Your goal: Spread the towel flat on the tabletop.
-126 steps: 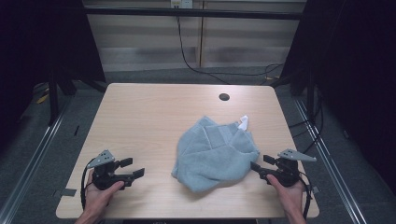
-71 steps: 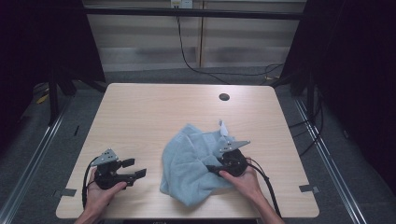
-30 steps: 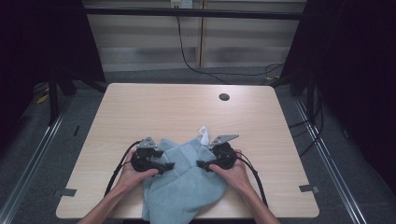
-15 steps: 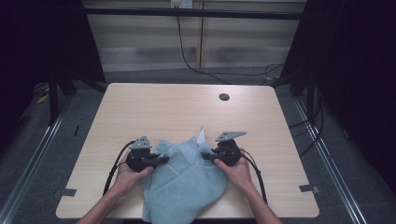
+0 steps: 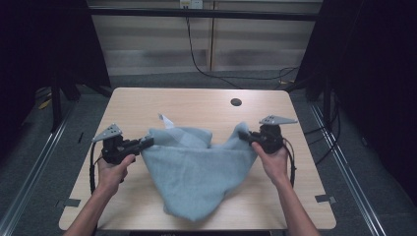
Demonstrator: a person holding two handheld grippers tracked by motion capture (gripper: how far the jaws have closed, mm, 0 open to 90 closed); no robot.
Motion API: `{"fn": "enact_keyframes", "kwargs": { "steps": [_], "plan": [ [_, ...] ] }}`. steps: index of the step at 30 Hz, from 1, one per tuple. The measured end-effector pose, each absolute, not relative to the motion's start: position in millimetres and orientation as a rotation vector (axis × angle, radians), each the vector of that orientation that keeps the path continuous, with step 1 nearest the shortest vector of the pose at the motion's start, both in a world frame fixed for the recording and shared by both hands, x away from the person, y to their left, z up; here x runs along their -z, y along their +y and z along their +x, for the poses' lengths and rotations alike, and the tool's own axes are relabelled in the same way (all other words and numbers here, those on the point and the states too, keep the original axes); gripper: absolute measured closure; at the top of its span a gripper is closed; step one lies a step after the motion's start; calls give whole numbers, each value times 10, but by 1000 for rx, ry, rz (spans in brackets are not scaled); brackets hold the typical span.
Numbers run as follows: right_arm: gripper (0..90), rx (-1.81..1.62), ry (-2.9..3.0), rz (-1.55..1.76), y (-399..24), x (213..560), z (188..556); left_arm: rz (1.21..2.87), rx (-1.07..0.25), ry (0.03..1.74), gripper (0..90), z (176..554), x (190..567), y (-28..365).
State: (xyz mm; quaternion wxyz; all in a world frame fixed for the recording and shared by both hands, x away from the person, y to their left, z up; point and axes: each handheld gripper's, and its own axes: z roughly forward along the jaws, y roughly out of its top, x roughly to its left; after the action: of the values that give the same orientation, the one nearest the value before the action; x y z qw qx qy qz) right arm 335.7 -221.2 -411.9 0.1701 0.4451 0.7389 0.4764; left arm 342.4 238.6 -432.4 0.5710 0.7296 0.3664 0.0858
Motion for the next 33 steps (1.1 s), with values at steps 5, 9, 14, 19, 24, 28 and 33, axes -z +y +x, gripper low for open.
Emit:
{"fn": "enact_keyframes", "kwargs": {
  "steps": [5,9,14,19,24,28,33],
  "plan": [
    [831,-1352,1993,1260,-2384,3731,3480,1675,-337,891,818,3528,3988,2556],
    [831,-1347,1898,1246,-2501,3316,3629,1591,-423,903,820,3611,3638,2720],
    [831,-1370,1801,1164,-2487,2701,3730,1489,-517,862,819,3601,3143,2819],
    [831,-1431,1736,1117,-2461,2504,3644,1450,-556,840,818,3474,3030,2800],
    [829,-1396,1801,1146,-2558,2905,3372,1528,-456,850,815,3233,3470,2744],
    [828,-1427,1868,1225,-2691,3463,3054,1608,-317,900,810,3073,3945,2668],
    [816,-1418,1985,1355,-2723,4225,2573,1739,-216,920,775,2812,4357,2556]
  ]
}}
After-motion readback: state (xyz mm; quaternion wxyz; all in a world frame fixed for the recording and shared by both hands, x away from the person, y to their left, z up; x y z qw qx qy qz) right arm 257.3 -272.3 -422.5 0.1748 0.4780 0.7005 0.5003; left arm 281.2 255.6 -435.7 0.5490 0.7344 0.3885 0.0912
